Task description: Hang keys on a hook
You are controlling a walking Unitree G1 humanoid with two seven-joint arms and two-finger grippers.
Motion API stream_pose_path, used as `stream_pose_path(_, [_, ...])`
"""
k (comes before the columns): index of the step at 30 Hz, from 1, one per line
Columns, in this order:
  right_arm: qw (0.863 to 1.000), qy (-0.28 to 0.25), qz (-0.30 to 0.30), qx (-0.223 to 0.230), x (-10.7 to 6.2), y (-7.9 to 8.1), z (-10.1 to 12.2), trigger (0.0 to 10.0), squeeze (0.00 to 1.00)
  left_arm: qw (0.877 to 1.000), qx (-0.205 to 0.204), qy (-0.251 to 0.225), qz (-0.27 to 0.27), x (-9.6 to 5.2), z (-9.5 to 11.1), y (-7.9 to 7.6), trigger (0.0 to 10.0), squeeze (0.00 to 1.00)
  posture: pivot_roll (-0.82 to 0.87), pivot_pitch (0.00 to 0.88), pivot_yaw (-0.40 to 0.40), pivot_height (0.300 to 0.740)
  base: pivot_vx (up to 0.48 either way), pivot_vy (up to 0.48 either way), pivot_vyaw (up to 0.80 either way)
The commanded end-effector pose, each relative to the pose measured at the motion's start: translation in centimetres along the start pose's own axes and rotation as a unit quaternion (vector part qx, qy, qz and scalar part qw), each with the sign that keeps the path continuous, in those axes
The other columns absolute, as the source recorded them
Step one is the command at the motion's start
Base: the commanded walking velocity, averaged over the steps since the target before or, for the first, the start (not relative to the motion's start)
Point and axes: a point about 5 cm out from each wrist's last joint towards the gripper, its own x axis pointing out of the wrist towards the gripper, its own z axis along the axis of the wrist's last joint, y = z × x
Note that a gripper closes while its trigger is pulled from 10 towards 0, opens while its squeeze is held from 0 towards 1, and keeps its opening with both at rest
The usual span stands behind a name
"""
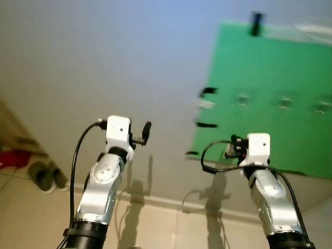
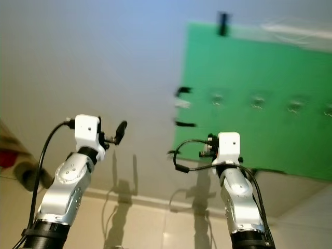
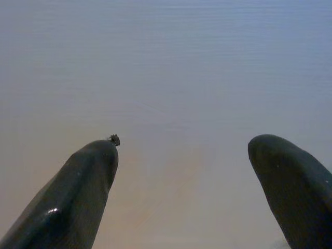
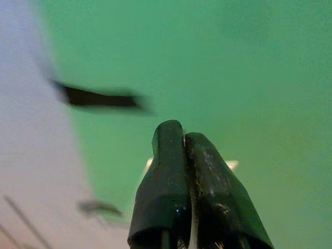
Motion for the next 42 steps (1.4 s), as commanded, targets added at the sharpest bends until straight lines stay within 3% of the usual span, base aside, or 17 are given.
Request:
stream_pose_path(1, [1.000,-0.008,0.004,0.003,-0.1,0.4,0.2,10.0,0.00,1.000,0.003,-0.005,-0.007,0.0,0.1,-0.1,10.0,0.00,-0.02,0.000,0.021,0.740,0.000,-0.420,0.00])
stream_pose_path(16, [1.000,-0.010,-0.017,-0.008,-0.8,-0.4,0.0,10.0,0.00,0.998,-0.008,-0.015,-0.062,0.3,0.4,-1.0,10.0,0.00,-0.05,0.000,0.041,0.740,0.259,-0.391,0.00])
stream_pose_path(21, [1.000,-0.016,0.000,-0.024,-1.0,0.2,0.5,10.0,0.00,0.998,-0.012,-0.014,-0.060,0.6,0.4,-0.8,10.0,0.00,-0.06,0.000,0.038,0.740,0.000,0.000,0.00])
stream_pose_path(27, [0.999,-0.022,0.029,-0.034,-1.0,0.1,1.8,10.0,0.00,0.993,0.009,0.024,-0.115,1.0,-0.5,-1.3,10.0,0.00,-0.06,0.000,0.018,0.740,0.000,0.000,0.00])
stream_pose_path(28, [0.997,-0.013,0.064,-0.043,-1.3,0.1,2.0,10.0,0.00,0.980,-0.011,0.050,-0.194,0.8,-1.0,-2.6,10.0,0.00,-0.06,0.000,0.007,0.740,0.000,0.000,0.00])
stream_pose_path(29, [0.995,-0.009,0.082,-0.047,-1.4,0.2,2.1,10.0,0.00,0.972,-0.017,0.056,-0.227,0.6,-1.0,-3.2,10.0,0.00,-0.06,0.000,0.004,0.740,0.000,0.000,0.00])
stream_pose_path(35, [0.983,-0.017,0.169,-0.064,-1.8,1.0,4.2,10.0,0.00,0.964,0.004,0.043,-0.264,0.9,-0.4,-3.7,10.0,0.00,-0.07,0.000,0.004,0.740,0.000,0.000,0.00])
stream_pose_path(38, [0.982,-0.038,0.177,-0.052,-1.2,0.8,5.8,10.0,0.00,0.949,-0.014,-0.024,-0.315,0.5,1.1,-4.9,10.0,0.00,-0.07,0.000,0.005,0.740,0.000,0.000,0.00])
stream_pose_path(42, [0.978,-0.055,0.193,-0.048,-0.6,1.1,7.2,10.0,0.00,0.948,-0.001,-0.054,-0.312,0.6,1.4,-4.9,10.0,0.00,-0.08,0.000,0.003,0.740,0.000,0.000,0.00])
